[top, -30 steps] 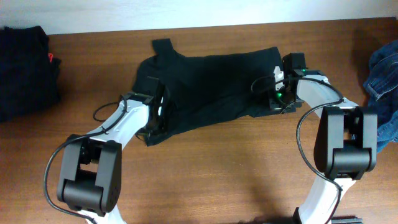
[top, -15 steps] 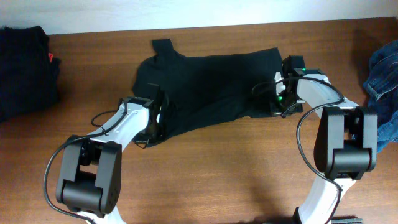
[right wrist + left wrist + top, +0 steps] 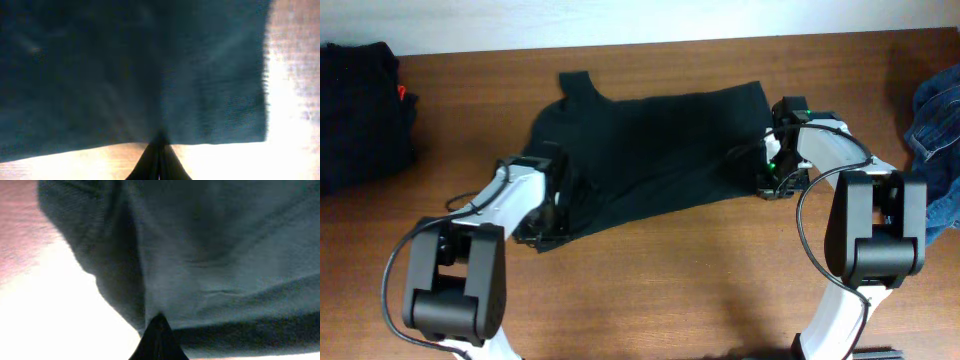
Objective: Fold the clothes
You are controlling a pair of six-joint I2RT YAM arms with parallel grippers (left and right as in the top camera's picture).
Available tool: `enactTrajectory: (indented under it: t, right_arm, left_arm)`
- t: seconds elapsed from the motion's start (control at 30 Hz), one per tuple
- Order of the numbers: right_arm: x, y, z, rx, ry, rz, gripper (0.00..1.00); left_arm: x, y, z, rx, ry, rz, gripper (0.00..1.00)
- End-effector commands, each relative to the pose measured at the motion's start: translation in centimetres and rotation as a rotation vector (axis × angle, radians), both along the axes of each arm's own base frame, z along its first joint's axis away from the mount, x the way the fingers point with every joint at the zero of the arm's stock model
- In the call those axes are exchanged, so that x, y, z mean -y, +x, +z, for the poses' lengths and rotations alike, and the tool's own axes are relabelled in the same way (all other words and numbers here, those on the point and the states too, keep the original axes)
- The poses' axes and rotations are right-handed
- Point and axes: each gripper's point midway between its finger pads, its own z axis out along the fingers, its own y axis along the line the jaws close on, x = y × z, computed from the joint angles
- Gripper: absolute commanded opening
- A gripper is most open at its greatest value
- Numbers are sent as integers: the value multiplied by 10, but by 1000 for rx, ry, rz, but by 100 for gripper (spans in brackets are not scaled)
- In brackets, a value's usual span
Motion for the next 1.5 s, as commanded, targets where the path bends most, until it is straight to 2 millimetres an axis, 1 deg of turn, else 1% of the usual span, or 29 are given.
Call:
enactTrajectory:
  t: [0.0,0.23,0.27,0.33,0.37,0.47,0.57,0.6,0.67,0.73,0.83,0.97,1.07,1.17,1.27,1.47]
  right_arm:
    - [5,-20,-16,-77,-34,-29,4]
    - [3,-48,-25,-146,-33,-48,4]
    - [2,-50,-23,-146,-29,-49,4]
    - [-1,-48,-12,-116,-8,-51,4]
    - [-3,-43,-5,-86,-4,-49,4]
    - [-6,-24,29,61,-8,-37,4]
    - [-8,3,62,242,-13,-28,4]
    - [-8,12,69,292,-13,-28,4]
    - [-7,27,74,360,-13,-28,4]
    - [-8,36,70,381,-10,-15,4]
    - [-10,43,53,368,-6,25,4]
    - [-10,51,28,349,-1,33,4]
    - [-19,51,13,329,48,86,4]
    - [-19,48,1,298,47,88,4]
    - [-17,42,-6,264,42,85,4]
    - [-17,9,-20,146,42,81,4]
  left_arm:
    - [-20,-12,-6,-47,41,59,0]
    - [-22,-16,-7,-59,44,64,0]
    - [-22,-16,-7,-59,44,64,0]
    - [-22,-15,-7,-56,43,65,0]
    - [-21,-14,-7,-54,43,64,0]
    - [-21,-13,-8,-49,42,65,0]
    - [-21,-13,-8,-49,42,65,0]
    - [-21,-13,-8,-48,42,65,0]
    - [-21,-12,-8,-45,41,64,0]
    - [-21,-12,-8,-41,41,65,0]
    - [-21,-11,-8,-40,40,64,0]
    - [-20,-10,-8,-36,38,65,0]
    - [-19,-9,-9,-31,30,66,0]
    - [-19,-9,-9,-30,31,67,0]
    - [-19,-8,-9,-27,30,67,0]
    - [-19,-8,-9,-26,30,66,0]
